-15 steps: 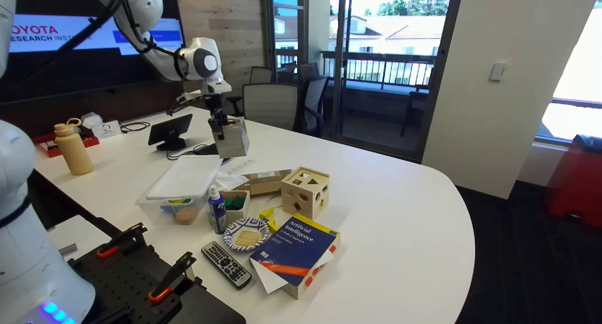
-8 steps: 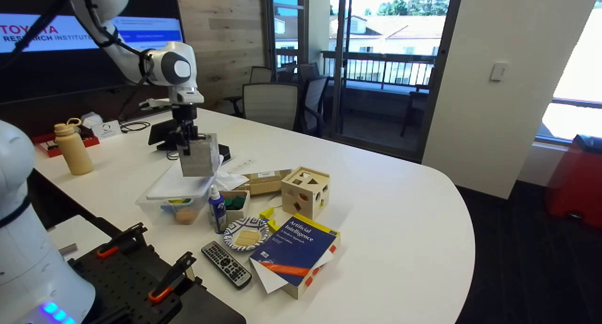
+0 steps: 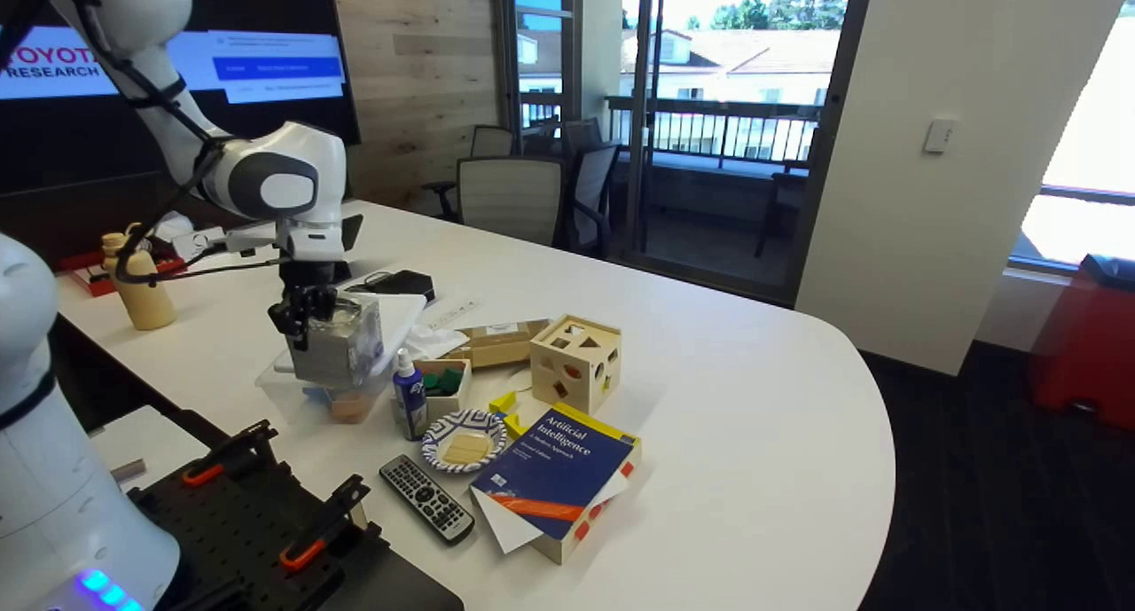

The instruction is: Put the tissue dispenser on the white lid

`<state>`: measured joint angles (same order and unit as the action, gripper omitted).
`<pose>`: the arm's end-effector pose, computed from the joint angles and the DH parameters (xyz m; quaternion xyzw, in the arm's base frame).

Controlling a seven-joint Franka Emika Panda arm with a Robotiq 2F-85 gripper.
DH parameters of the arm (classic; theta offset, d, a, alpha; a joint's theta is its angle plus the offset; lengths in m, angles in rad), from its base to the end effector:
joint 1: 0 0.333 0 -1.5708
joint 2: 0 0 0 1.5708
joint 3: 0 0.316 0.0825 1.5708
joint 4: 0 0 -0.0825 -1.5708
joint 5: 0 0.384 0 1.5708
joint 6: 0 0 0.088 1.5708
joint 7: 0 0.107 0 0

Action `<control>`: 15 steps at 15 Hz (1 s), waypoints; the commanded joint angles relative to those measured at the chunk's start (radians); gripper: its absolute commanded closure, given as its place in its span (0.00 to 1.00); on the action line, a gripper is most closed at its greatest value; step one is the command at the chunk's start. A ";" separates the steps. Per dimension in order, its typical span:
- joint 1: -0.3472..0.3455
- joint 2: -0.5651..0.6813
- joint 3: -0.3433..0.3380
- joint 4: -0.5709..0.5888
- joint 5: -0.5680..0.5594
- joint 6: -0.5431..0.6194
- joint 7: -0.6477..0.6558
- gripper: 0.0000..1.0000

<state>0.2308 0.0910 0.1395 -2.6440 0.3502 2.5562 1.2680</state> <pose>0.3792 0.1435 0.1991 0.8168 -0.5631 -0.1255 0.0037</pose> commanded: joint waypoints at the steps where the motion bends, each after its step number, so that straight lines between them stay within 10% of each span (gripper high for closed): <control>1: -0.024 -0.120 0.032 -0.157 0.174 0.091 -0.105 0.98; 15: -0.038 -0.107 0.025 -0.129 0.283 0.132 -0.171 0.98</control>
<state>0.2026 -0.0048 0.1579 -2.7734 0.6144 2.6656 1.1202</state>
